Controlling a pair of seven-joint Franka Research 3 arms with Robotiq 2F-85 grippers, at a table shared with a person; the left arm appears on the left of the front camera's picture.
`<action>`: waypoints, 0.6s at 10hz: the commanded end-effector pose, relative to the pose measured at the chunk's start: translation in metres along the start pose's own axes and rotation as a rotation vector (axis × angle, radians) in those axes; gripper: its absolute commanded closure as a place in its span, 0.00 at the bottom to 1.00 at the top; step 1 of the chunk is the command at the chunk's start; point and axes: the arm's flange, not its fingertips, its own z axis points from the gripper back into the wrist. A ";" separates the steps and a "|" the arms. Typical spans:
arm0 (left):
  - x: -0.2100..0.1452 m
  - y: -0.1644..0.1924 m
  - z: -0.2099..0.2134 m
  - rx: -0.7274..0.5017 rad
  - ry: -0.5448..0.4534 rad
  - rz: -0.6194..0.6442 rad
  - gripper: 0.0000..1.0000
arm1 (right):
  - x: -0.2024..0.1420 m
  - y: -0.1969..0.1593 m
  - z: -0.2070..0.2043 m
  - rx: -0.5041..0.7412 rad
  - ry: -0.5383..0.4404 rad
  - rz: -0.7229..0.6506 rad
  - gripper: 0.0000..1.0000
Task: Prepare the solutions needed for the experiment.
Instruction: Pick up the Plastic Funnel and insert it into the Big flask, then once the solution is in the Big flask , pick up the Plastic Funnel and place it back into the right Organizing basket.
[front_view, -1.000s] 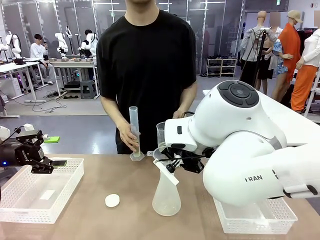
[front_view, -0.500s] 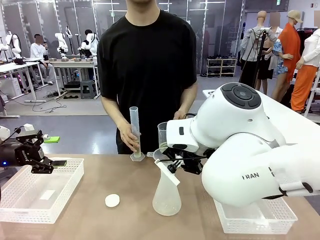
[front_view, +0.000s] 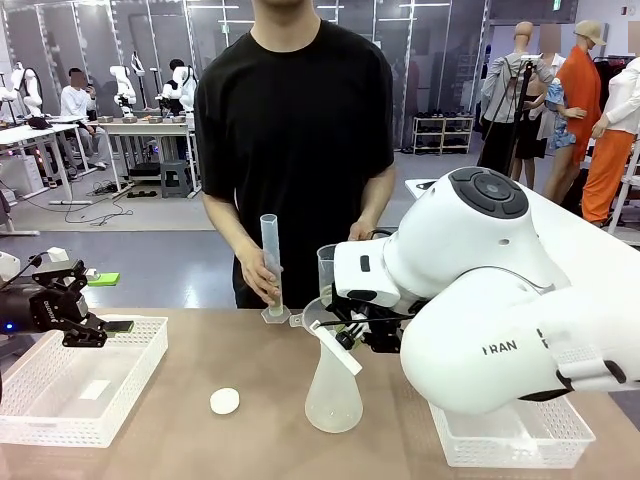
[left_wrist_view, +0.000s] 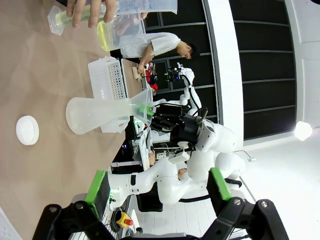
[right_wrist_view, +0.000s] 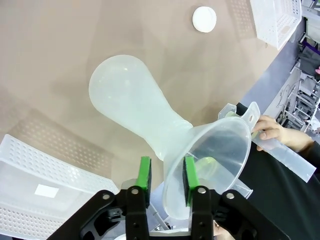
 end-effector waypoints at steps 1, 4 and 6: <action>0.000 -0.001 0.000 -0.001 0.000 -0.005 0.00 | -0.005 0.006 0.013 -0.002 -0.014 0.001 0.36; 0.000 -0.001 0.000 -0.001 0.000 -0.005 0.00 | 0.000 0.000 0.000 0.000 0.000 0.000 0.36; 0.000 -0.001 0.000 -0.001 0.000 -0.005 0.00 | 0.000 0.000 0.000 0.000 0.000 0.000 0.36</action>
